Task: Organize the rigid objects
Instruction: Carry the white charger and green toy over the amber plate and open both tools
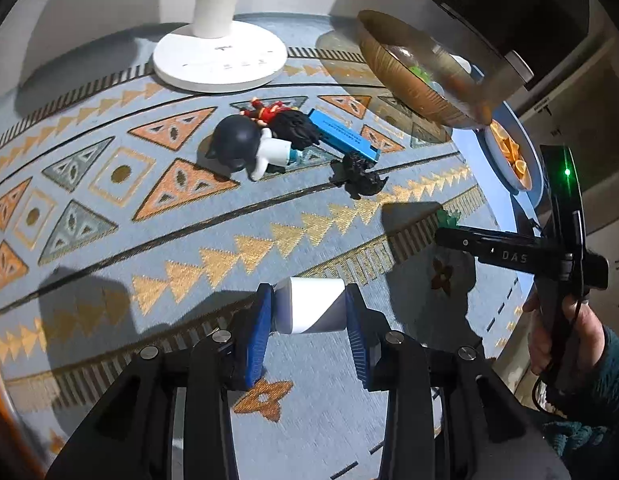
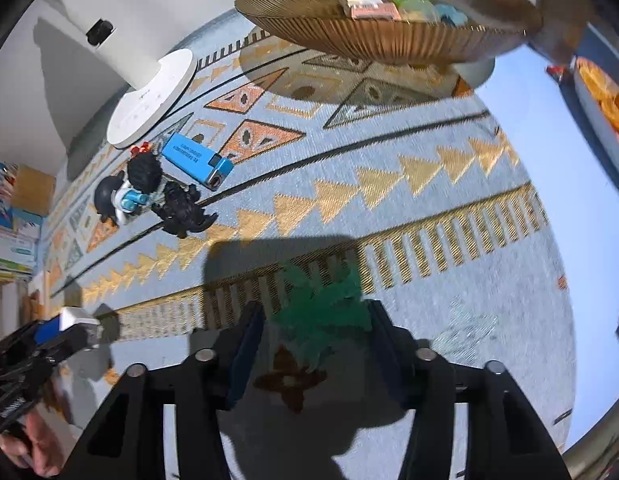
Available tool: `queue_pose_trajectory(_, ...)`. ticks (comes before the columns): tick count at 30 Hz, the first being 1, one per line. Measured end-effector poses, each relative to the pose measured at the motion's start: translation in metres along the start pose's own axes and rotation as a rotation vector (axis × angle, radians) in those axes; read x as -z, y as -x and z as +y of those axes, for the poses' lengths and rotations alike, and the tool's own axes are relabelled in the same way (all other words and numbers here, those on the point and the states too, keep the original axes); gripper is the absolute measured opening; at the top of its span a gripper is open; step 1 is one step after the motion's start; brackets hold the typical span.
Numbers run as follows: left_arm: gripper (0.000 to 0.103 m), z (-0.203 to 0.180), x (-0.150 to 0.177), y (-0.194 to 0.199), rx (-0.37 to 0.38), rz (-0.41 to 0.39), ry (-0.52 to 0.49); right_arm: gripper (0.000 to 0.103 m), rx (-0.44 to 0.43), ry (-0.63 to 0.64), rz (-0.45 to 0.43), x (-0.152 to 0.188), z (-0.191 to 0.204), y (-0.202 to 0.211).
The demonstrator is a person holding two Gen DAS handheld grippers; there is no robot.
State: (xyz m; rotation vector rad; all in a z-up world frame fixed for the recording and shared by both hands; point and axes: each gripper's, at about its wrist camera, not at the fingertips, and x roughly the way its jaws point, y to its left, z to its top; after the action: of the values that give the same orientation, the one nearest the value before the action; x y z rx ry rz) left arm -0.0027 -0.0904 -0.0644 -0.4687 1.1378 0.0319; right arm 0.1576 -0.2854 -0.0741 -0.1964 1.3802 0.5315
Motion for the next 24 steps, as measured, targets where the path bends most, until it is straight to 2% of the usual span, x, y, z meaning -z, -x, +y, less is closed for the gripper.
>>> queue_pose_trajectory(3, 0.032, -0.004, 0.0, 0.002, -0.012, -0.006, 0.009, 0.046, -0.003, 0.024, -0.005, -0.003, 0.0, -0.001)
queue_pose_trajectory(6, 0.032, -0.011, -0.005, 0.008, -0.017, -0.027, 0.012, 0.046, -0.054, 0.03, -0.027, -0.007, -0.003, 0.012)
queue_pose_trajectory(10, 0.032, -0.029, -0.025, 0.026, -0.021, -0.086, -0.008, 0.046, -0.128, 0.053, -0.104, -0.022, -0.004, 0.054)
queue_pose_trajectory(13, 0.032, -0.048, -0.046, 0.043, -0.024, -0.149, -0.034, 0.046, -0.145, 0.078, -0.192, -0.038, -0.007, 0.095)
queue_pose_trajectory(17, 0.032, -0.083, -0.078, 0.065, -0.015, -0.246, -0.084, 0.046, -0.124, 0.111, -0.312, -0.064, -0.018, 0.147)
queue_pose_trajectory(21, 0.032, -0.118, -0.108, 0.081, -0.01, -0.329, -0.144, 0.046, -0.052, 0.12, -0.441, -0.087, -0.043, 0.2)
queue_pose_trajectory(24, 0.032, -0.14, -0.132, 0.096, 0.039, -0.416, -0.149, 0.046, -0.027, 0.098, -0.518, -0.105, -0.065, 0.234)
